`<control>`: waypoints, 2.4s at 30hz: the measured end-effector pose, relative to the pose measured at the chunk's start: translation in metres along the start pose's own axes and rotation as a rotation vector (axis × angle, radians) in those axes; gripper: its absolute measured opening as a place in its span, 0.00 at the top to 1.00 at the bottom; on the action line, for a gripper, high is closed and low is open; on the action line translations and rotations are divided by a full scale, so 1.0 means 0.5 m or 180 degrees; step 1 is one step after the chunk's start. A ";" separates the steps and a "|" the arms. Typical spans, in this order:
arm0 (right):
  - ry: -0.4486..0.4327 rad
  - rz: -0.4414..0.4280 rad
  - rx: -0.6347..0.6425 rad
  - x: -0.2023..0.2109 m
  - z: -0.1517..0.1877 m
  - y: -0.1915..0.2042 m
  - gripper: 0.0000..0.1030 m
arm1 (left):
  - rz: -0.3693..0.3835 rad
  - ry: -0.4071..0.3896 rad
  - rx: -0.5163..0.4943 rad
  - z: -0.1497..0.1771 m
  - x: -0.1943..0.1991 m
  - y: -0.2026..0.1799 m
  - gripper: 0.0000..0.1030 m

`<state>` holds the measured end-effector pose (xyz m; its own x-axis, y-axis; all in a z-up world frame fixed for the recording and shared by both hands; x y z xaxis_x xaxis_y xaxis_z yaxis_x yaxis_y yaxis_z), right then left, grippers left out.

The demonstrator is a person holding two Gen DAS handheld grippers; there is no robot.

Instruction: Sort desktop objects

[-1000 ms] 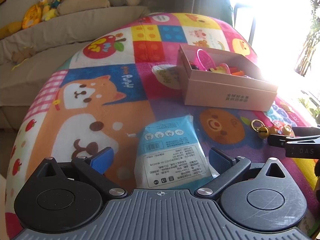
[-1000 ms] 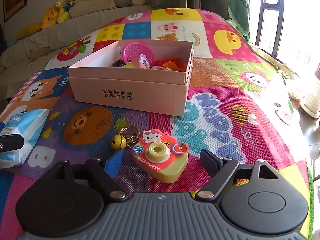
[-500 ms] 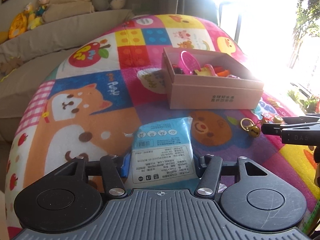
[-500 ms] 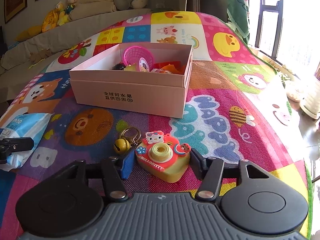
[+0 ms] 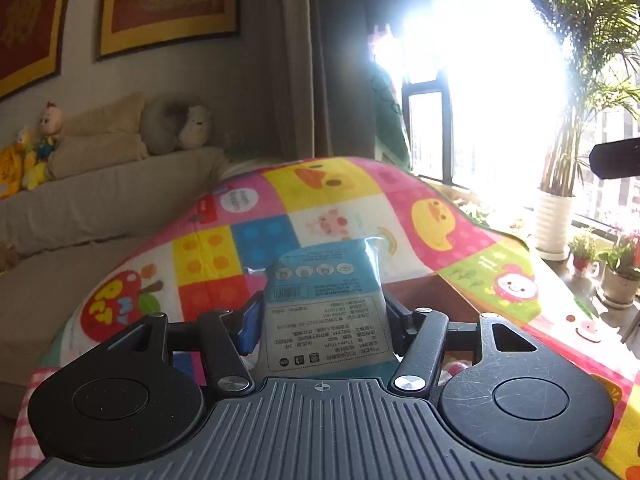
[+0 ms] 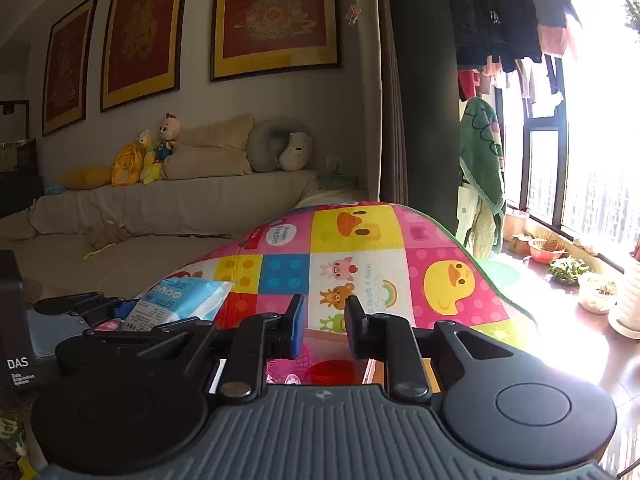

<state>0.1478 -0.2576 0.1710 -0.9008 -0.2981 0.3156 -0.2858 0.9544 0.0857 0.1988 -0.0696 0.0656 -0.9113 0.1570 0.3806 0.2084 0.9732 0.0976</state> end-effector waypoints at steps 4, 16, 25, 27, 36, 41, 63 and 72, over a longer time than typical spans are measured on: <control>0.0112 0.0034 -0.0103 -0.011 0.015 -0.038 0.80 | 0.0090 0.0242 0.0091 0.073 -0.027 0.006 0.12; 0.0821 0.0952 -0.0501 -0.029 0.294 -0.298 0.39 | 0.0042 0.0305 0.0583 0.201 0.094 0.065 0.06; 0.1105 0.0682 -0.1305 -0.112 0.369 -0.325 0.39 | 0.0131 0.0496 0.0589 0.249 0.119 0.052 0.03; 0.1151 0.0620 -0.1310 -0.123 0.371 -0.314 0.39 | 0.0151 0.0462 0.0581 0.242 0.118 0.050 0.03; 0.1246 0.0607 -0.1160 -0.146 0.365 -0.288 0.57 | 0.0160 0.0445 0.0625 0.255 0.130 0.039 0.03; 0.1158 0.0451 -0.0941 -0.111 0.336 -0.234 0.61 | 0.0204 0.0482 0.0706 0.275 0.142 0.040 0.03; 0.1228 0.0645 -0.0643 -0.060 0.389 -0.149 0.32 | 0.0299 0.0524 0.0825 0.298 0.164 0.032 0.00; 0.1079 0.0989 -0.0139 0.019 0.397 -0.216 0.48 | 0.0282 0.0566 0.0834 0.300 0.160 0.030 0.00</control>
<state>0.1050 -0.3661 -0.0227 -0.7818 0.0164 0.6233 0.0015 0.9997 -0.0245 0.0758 -0.0171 -0.0406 -0.8127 0.2335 0.5339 0.1645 0.9709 -0.1743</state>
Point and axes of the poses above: each gripper's, at about its wrist camera, not at the fingertips, and x roughly against the way its jaws point, y to its left, z to its underside, the point moved 10 cm from there along -x, roughly the way its jaws point, and after that the axes turned 2 degrees about -x, right-handed, at the moved point
